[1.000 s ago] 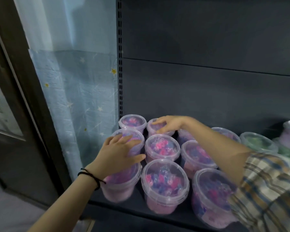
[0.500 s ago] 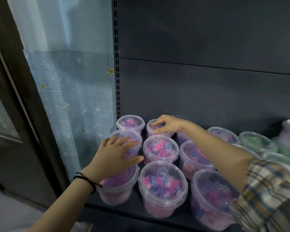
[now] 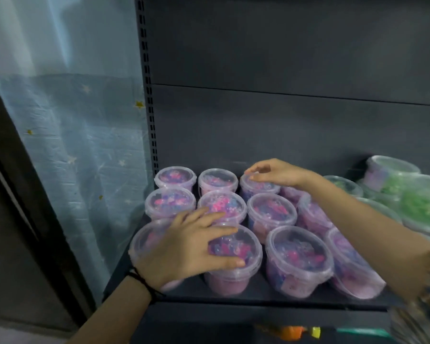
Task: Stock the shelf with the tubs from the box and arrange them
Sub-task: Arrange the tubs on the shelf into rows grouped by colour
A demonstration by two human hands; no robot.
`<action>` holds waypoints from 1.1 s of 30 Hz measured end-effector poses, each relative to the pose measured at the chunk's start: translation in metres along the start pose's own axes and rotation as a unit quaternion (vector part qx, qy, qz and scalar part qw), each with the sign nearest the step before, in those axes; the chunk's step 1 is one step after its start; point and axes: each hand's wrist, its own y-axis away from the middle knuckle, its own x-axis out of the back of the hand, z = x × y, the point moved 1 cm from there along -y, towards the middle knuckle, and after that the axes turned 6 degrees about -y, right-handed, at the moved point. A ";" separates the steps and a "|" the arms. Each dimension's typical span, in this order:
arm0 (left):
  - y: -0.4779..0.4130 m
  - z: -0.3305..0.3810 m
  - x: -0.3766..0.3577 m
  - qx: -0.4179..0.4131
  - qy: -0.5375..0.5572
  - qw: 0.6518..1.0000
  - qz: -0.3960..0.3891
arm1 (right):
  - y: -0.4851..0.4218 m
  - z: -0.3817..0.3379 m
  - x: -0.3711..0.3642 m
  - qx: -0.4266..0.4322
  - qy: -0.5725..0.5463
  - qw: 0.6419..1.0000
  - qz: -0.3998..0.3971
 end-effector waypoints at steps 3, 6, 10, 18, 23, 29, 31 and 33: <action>-0.005 0.003 -0.003 0.020 -0.020 0.998 -0.064 | 0.033 0.016 0.005 -0.027 0.003 0.999 0.037; -0.010 0.000 -0.004 0.024 -0.016 0.996 -0.084 | 0.061 0.030 0.003 -0.045 0.040 0.997 0.055; -0.013 0.001 -0.003 0.019 -0.001 0.996 -0.091 | 0.081 0.040 0.002 -0.053 0.039 0.995 0.074; -0.050 0.014 0.004 0.054 0.017 0.993 -0.101 | 0.042 0.051 0.027 -0.090 0.064 0.985 0.134; -0.066 0.019 -0.016 0.067 0.018 0.993 -0.101 | 0.000 0.052 0.032 -0.098 0.162 0.982 -0.012; -0.068 0.024 -0.015 0.092 0.005 0.991 -0.095 | -0.037 0.055 0.031 -0.099 0.231 0.966 -0.054; -0.069 0.025 -0.015 0.103 0.010 0.989 -0.103 | -0.042 0.051 0.026 -0.096 0.279 0.955 -0.033; -0.070 0.024 -0.016 0.105 0.013 0.989 -0.104 | -0.044 0.049 0.019 -0.099 0.313 0.945 -0.016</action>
